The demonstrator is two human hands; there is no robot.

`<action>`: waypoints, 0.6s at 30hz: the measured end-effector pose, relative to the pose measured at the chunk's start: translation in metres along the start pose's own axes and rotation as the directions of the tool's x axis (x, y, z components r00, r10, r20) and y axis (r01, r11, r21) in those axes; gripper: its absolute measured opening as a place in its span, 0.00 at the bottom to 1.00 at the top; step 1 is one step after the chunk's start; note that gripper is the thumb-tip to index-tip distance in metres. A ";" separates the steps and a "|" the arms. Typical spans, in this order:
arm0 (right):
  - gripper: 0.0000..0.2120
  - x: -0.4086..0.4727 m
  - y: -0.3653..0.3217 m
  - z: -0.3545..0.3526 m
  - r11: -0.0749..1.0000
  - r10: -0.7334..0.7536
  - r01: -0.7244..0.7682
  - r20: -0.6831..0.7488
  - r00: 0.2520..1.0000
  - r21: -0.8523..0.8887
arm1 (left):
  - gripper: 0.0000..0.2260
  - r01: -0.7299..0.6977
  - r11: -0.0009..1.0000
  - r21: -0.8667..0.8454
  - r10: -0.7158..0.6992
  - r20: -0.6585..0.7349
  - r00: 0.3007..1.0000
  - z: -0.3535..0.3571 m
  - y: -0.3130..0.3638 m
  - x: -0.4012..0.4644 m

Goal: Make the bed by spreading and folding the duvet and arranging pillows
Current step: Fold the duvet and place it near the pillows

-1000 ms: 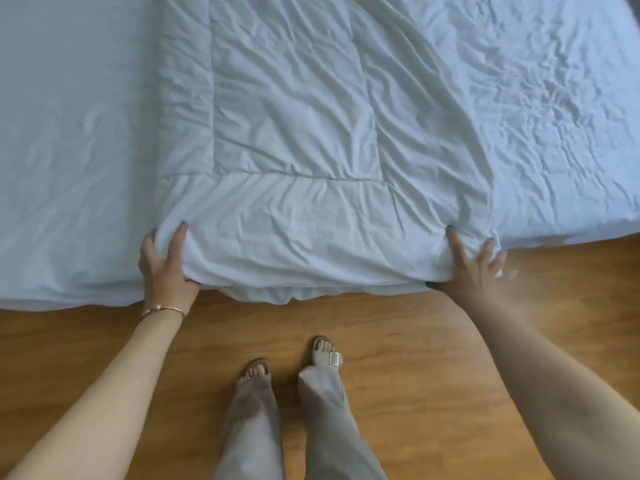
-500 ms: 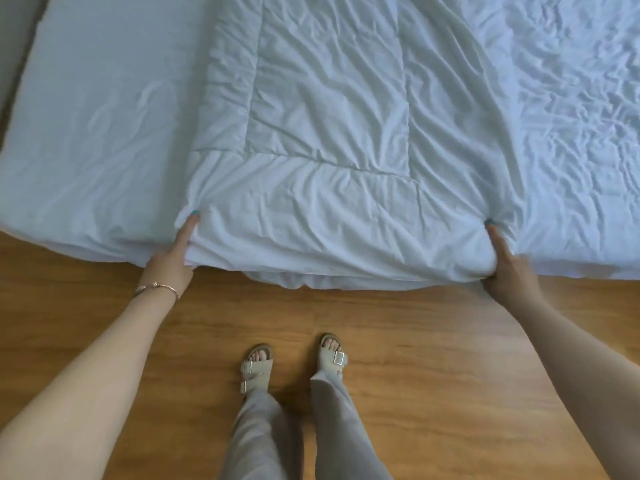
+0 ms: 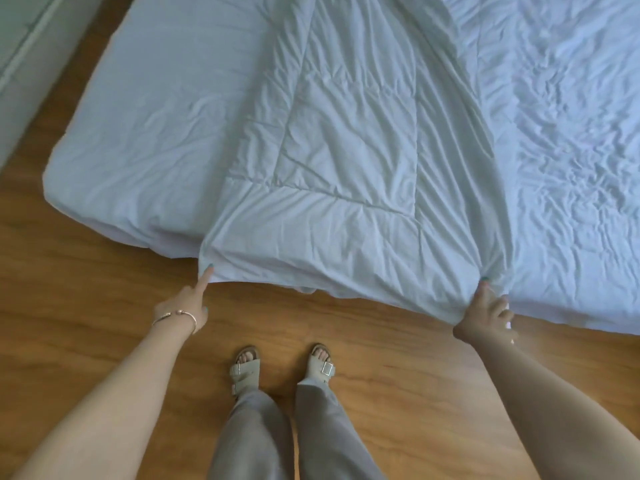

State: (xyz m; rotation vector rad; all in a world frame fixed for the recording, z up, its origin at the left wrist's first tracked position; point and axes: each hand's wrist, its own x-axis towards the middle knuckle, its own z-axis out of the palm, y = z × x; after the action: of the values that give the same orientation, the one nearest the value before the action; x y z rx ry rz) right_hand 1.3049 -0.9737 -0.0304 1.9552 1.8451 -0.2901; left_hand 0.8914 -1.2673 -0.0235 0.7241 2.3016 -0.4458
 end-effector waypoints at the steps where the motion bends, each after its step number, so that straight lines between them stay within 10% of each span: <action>1: 0.47 -0.004 -0.012 0.001 0.999 0.022 -0.024 0.030 0.999 0.047 | 0.32 -0.021 0.997 -0.075 0.021 -0.004 1.000 -0.001 0.004 -0.007; 7: 0.51 -0.053 -0.099 0.004 0.967 0.073 -0.142 0.304 0.950 0.210 | 0.22 -0.075 0.839 -0.540 0.070 -0.029 0.997 -0.014 0.020 -0.028; 13: 0.33 -0.129 -0.185 0.001 0.963 -0.264 0.214 0.406 0.875 0.164 | 0.18 -0.062 0.780 -0.623 0.093 0.017 0.996 -0.026 -0.014 -0.044; 18: 0.20 -0.216 -0.280 0.015 0.815 -0.569 0.524 0.516 0.640 0.249 | 0.14 -0.002 0.840 -0.543 0.147 0.224 0.963 -0.011 -0.082 -0.038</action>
State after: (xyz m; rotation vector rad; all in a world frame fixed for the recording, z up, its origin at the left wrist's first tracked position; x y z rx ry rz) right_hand 1.0118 -1.1685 0.0036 1.0809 1.9480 -1.0323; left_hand 0.8592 -1.3410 0.0197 0.4363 1.9970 0.1489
